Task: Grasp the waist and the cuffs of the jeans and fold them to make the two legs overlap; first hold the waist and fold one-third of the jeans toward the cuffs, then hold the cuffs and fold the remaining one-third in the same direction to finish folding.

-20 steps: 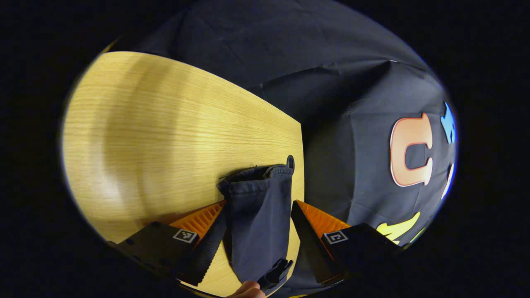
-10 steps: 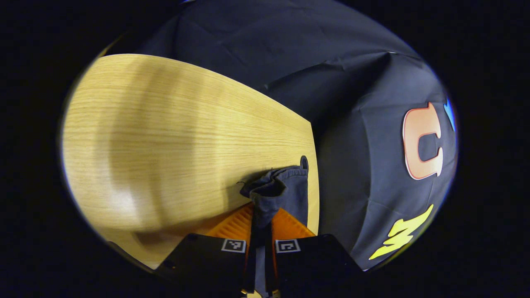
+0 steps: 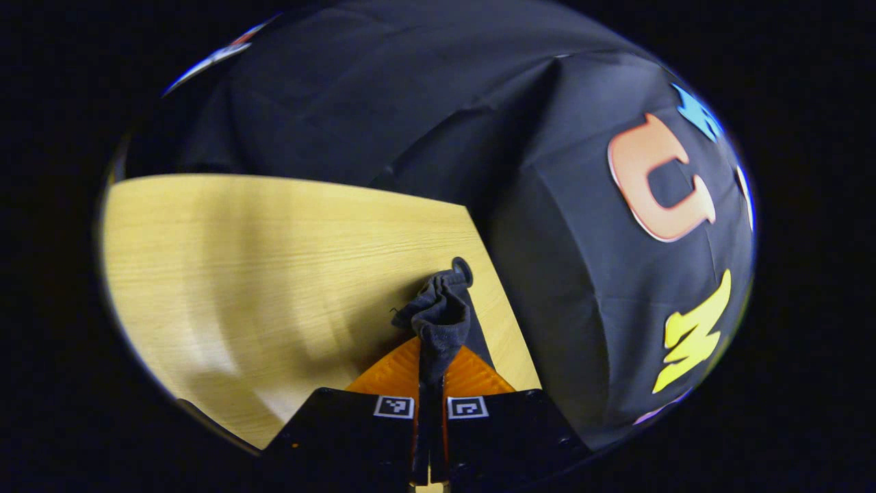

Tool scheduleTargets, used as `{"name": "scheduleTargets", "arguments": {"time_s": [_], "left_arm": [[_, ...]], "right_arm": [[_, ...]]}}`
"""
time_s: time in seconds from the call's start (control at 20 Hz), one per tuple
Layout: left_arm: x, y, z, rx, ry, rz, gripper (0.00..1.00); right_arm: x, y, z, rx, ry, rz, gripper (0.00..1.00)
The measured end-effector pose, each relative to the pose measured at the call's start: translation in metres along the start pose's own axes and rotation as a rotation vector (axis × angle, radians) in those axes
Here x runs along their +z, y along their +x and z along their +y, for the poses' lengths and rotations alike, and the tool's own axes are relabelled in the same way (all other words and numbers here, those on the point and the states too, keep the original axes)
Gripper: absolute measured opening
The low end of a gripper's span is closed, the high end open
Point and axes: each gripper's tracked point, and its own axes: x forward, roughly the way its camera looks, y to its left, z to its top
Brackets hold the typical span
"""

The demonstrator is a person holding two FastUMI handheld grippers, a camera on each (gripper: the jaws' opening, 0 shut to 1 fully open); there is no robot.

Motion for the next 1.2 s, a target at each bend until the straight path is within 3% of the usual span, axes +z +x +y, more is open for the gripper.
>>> {"name": "scheduleTargets", "arguments": {"time_s": [0.4, 0.7, 1.2], "left_arm": [[-0.008, -0.059, -0.12, -0.199, 0.275, -0.104, 0.04], [-0.059, -0.08, -0.202, -0.342, 0.482, -0.094, 0.04], [-0.173, -0.109, -0.264, -0.502, 0.811, -0.029, 0.04]], "right_arm": [[-0.004, -0.001, 0.005, 0.023, 0.017, 0.008, 0.98], [-0.008, 0.002, -0.003, 0.017, 0.035, 0.015, 0.98], [-0.024, -0.007, -0.042, -0.022, 0.067, 0.033, 0.99]]}}
